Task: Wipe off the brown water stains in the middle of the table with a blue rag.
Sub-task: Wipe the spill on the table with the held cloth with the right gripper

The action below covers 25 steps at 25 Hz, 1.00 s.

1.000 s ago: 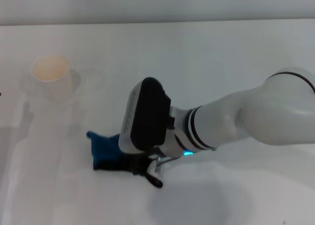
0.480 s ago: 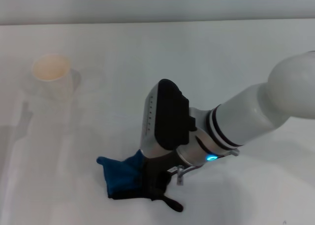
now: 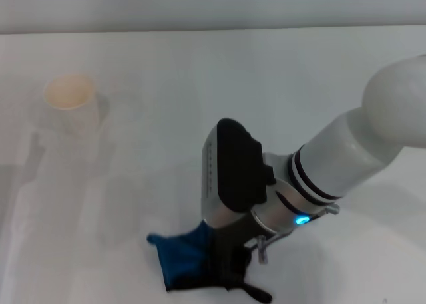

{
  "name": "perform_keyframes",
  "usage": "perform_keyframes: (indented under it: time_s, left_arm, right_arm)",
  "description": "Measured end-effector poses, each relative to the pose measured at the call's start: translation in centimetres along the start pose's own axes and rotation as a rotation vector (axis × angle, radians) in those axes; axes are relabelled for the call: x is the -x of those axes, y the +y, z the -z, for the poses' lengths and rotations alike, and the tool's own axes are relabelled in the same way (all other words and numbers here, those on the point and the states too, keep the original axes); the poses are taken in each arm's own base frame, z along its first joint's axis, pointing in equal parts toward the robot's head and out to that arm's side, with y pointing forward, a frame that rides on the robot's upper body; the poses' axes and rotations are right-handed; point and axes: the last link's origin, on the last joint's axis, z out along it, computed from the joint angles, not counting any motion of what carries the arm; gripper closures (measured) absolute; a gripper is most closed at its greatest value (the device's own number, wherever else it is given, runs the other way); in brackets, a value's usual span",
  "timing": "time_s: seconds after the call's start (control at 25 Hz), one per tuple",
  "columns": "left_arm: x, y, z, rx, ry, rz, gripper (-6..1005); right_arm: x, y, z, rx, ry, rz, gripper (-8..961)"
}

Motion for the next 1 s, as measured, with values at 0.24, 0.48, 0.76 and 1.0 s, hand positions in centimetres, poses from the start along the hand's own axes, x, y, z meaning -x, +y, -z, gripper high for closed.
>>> perform_keyframes:
  time_s: [0.24, 0.48, 0.76, 1.0]
  left_arm:
    - [-0.1, 0.0, -0.2, 0.004, 0.003, -0.003, 119]
    - [-0.1, 0.0, -0.3, 0.006, 0.003, 0.001, 120]
    - [-0.1, 0.1, -0.2, 0.006, 0.003, 0.004, 120]
    - [-0.1, 0.1, -0.4, 0.01, 0.005, 0.001, 121]
  right_arm:
    - [0.1, 1.1, 0.2, 0.075, 0.026, 0.016, 856]
    - [0.6, -0.8, 0.4, -0.024, -0.057, -0.033, 855]
    - [-0.8, -3.9, 0.9, -0.141, -0.073, -0.116, 853]
    - [-2.4, -6.7, 2.6, -0.236, -0.068, -0.182, 852]
